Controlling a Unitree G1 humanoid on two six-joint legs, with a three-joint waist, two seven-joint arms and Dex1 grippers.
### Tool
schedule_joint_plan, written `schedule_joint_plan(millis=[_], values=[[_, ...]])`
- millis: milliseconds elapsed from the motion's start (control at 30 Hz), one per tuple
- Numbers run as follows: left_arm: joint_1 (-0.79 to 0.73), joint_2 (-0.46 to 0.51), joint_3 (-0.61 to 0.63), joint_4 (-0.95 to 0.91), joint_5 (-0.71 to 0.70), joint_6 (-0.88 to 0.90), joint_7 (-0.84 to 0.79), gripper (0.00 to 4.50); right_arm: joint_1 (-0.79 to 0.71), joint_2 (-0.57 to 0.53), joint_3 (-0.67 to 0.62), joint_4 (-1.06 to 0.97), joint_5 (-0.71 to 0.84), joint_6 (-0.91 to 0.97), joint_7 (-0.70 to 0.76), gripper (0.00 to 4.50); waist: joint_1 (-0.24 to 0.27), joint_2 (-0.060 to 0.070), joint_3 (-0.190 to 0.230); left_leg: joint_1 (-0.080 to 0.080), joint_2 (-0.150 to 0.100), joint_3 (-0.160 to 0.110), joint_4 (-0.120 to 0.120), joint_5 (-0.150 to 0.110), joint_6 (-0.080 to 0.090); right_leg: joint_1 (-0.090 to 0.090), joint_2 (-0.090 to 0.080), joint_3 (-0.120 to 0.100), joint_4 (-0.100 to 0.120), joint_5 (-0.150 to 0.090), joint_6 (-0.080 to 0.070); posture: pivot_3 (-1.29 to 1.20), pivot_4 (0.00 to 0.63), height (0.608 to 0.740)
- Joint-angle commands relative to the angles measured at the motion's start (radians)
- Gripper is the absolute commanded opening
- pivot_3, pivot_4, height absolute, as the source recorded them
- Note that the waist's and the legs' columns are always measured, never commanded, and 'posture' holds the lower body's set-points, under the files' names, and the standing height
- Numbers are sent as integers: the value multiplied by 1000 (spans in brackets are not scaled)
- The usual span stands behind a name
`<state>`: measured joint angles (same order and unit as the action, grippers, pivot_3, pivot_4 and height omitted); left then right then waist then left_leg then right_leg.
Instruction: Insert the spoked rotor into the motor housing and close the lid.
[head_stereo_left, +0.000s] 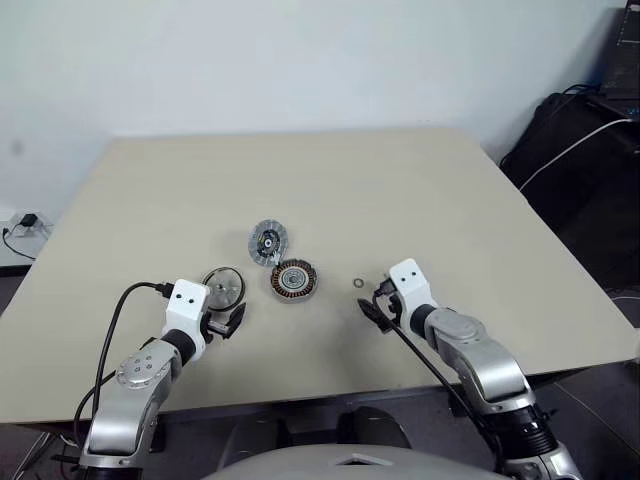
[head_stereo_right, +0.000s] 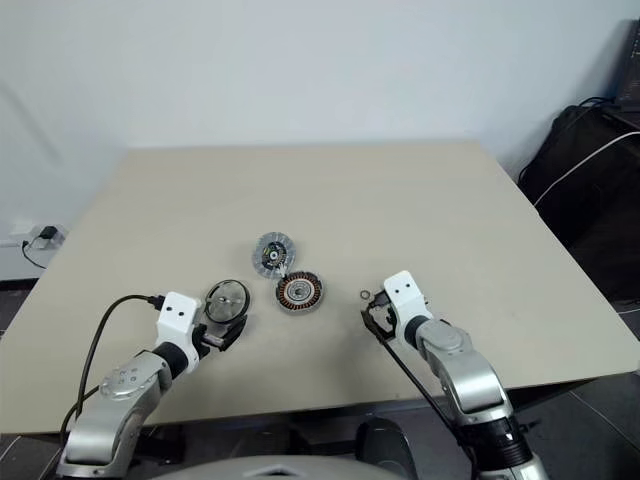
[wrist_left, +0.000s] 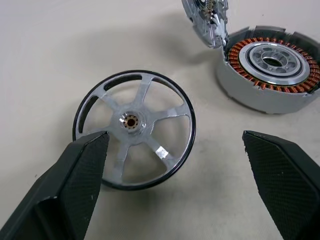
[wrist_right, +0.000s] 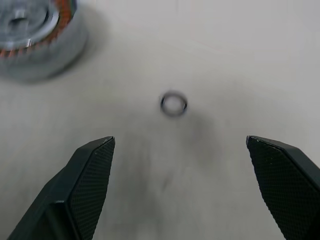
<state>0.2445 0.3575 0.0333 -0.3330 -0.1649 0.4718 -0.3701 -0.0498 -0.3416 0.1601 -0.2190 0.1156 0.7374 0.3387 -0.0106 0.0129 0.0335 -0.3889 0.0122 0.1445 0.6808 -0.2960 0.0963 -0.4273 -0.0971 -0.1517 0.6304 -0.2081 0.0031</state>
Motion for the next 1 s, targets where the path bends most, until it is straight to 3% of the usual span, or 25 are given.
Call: schedule_joint_plan(millis=[33, 333, 633, 767, 1000], values=[[-16, 0, 10, -22, -1, -10, 5, 4496, -80, 53, -12, 68, -21, -54, -45, 4478, 0, 0, 0, 0, 0, 0, 0, 0, 0, 0, 0, 0, 0, 0, 0, 0, 0, 740], [-16, -5, 9, -24, 0, -10, 14, 4496, -207, 123, 15, 297, -65, -148, -47, 4478, -3, 0, 0, -1, 0, 0, 0, 1, -2, 0, 1, 1, 1, 0, 0, 0, 0, 740], [-8, -6, 12, -29, -3, -12, 24, 4496, -227, 155, 30, 428, -80, -193, -22, 4478, -8, 0, 0, -1, 0, 1, 0, 3, -4, 0, 1, 1, 4, 0, 0, 0, 0, 740], [-9, -5, 10, -27, -2, -13, 25, 4500, -209, 162, 22, 447, -70, -188, -10, 3851, -10, 0, 0, 1, 0, 1, 0, 3, -5, -1, 1, 1, 5, 0, -1, 0, 0, 740], [-14, -2, 10, -22, 1, -15, 24, 4500, -160, 158, 1, 402, -58, -169, -7, 1807, -7, -1, -1, 5, 0, 0, 0, 3, -5, 0, 0, 2, 10, -2, -4, 0, 0, 740]])
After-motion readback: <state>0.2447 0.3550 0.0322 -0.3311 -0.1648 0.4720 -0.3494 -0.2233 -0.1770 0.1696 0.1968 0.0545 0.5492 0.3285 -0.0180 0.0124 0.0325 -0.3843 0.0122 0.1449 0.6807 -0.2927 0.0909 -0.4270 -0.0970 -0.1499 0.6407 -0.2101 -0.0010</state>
